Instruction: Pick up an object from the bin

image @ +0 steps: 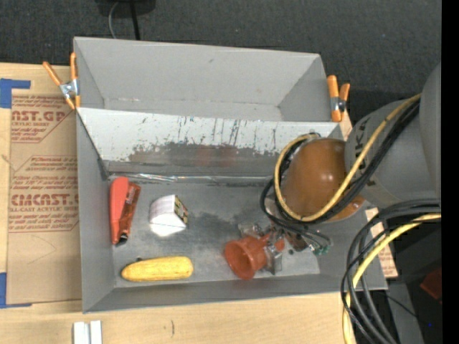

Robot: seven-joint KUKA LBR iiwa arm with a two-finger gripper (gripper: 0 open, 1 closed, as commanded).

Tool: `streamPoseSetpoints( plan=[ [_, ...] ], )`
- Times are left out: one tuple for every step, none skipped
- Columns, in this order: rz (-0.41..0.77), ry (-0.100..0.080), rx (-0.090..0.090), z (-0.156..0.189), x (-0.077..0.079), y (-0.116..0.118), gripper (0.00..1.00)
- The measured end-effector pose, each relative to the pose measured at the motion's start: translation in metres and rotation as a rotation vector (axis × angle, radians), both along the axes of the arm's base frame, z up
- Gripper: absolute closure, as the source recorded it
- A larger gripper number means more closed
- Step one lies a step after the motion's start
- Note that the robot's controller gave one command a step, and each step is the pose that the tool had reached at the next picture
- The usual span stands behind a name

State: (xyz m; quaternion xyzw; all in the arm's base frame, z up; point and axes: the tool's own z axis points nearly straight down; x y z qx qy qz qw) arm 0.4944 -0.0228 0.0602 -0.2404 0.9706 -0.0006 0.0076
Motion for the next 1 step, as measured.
streamPoseSetpoints(
  plan=[
    [0.005,0.003,0.000,0.0053,-0.0008,0.0003,1.00]
  ],
)
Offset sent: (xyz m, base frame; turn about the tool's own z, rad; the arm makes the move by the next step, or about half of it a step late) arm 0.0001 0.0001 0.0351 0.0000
